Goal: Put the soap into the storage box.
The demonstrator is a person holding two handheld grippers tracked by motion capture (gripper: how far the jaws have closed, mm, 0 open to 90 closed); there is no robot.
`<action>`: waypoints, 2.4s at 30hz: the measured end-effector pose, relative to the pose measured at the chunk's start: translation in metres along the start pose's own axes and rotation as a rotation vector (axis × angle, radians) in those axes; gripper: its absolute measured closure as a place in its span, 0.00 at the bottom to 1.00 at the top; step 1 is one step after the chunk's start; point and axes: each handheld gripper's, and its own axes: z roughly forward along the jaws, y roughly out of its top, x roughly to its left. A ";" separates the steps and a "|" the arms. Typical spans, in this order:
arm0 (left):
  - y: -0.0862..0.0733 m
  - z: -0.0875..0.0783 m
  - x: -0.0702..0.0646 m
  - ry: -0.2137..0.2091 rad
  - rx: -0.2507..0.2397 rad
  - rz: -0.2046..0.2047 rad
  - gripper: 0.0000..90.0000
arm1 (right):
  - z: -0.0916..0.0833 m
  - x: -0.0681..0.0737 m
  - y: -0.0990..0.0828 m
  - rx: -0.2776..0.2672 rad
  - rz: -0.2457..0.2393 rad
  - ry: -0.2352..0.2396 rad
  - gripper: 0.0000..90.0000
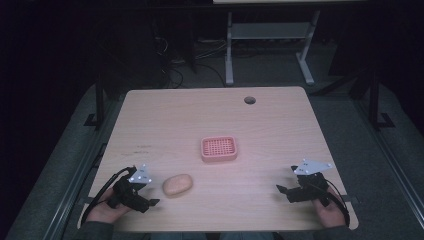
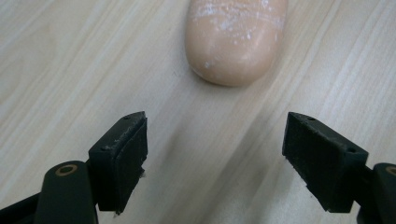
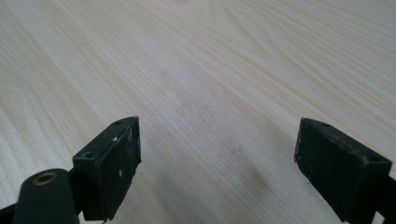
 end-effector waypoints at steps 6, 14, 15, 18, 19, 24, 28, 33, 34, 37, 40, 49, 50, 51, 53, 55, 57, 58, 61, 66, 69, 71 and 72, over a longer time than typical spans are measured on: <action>0.008 0.002 0.002 -0.003 -0.014 0.013 0.25 | 0.001 0.001 0.001 0.003 -0.005 0.001 0.16; 0.014 0.006 0.000 -0.008 -0.019 0.027 0.24 | 0.001 0.001 0.002 -0.001 -0.003 0.003 0.16; 0.014 0.006 0.000 -0.008 -0.019 0.027 0.24 | 0.001 0.001 0.002 -0.001 -0.003 0.003 0.16; 0.016 0.006 0.000 -0.013 -0.021 0.034 0.25 | 0.001 0.000 0.002 0.001 -0.007 0.003 0.16; 0.016 0.006 0.000 -0.013 -0.021 0.034 0.24 | 0.001 0.000 0.003 0.000 -0.011 0.003 0.16; 0.019 0.006 -0.001 -0.017 -0.034 0.033 0.24 | 0.002 0.001 0.003 0.003 -0.010 0.006 0.16; 0.022 0.008 -0.001 -0.023 -0.033 0.043 0.24 | 0.003 0.001 0.003 0.005 -0.013 0.004 0.16; 0.026 0.011 -0.001 -0.029 -0.032 0.050 0.24 | 0.003 0.001 0.003 0.005 -0.014 0.005 0.16; 0.029 0.012 -0.001 -0.032 -0.031 0.058 0.24 | 0.003 0.001 0.003 0.006 -0.012 0.004 0.16; 0.031 0.014 -0.001 -0.037 -0.028 0.061 0.24 | 0.003 0.001 0.003 0.005 -0.012 0.004 0.16; 0.035 0.017 -0.002 -0.038 -0.026 0.069 0.24 | 0.003 0.001 0.003 0.005 -0.011 0.004 0.16; 0.041 0.021 -0.002 -0.046 -0.029 0.077 0.24 | 0.003 0.001 0.003 0.005 -0.013 0.007 0.16; 0.042 0.022 -0.002 -0.046 -0.019 0.086 0.24 | 0.003 0.001 0.003 0.005 -0.014 0.007 0.16; 0.043 0.023 -0.002 -0.047 -0.022 0.085 0.24 | 0.003 0.001 0.003 0.005 -0.015 0.007 0.16; 0.044 0.024 -0.002 -0.049 -0.017 0.088 0.25 | 0.003 0.001 0.003 0.007 -0.015 0.008 0.16; 0.046 0.025 -0.001 -0.052 -0.016 0.093 0.25 | 0.003 0.001 0.004 0.008 -0.014 0.007 0.16; 0.049 0.027 -0.001 -0.055 -0.017 0.095 0.25 | 0.003 0.001 0.004 0.009 -0.014 0.009 0.16; 0.050 0.028 -0.001 -0.055 -0.017 0.100 0.24 | 0.004 0.001 0.004 0.009 -0.016 0.010 0.16; 0.053 0.030 -0.001 -0.062 -0.015 0.099 0.25 | 0.004 0.001 0.004 0.009 -0.018 0.013 0.16; 0.055 0.033 0.000 -0.068 -0.008 0.103 0.25 | 0.004 0.001 0.004 0.010 -0.018 0.016 0.16; 0.056 0.034 0.000 -0.070 -0.004 0.105 0.25 | 0.004 0.002 0.004 0.011 -0.019 0.016 0.16; 0.058 0.035 0.000 -0.069 -0.001 0.111 0.25 | 0.004 0.002 0.004 0.011 -0.021 0.016 0.16; 0.060 0.036 0.000 -0.071 0.004 0.117 0.25 | 0.004 0.002 0.004 0.012 -0.020 0.016 0.16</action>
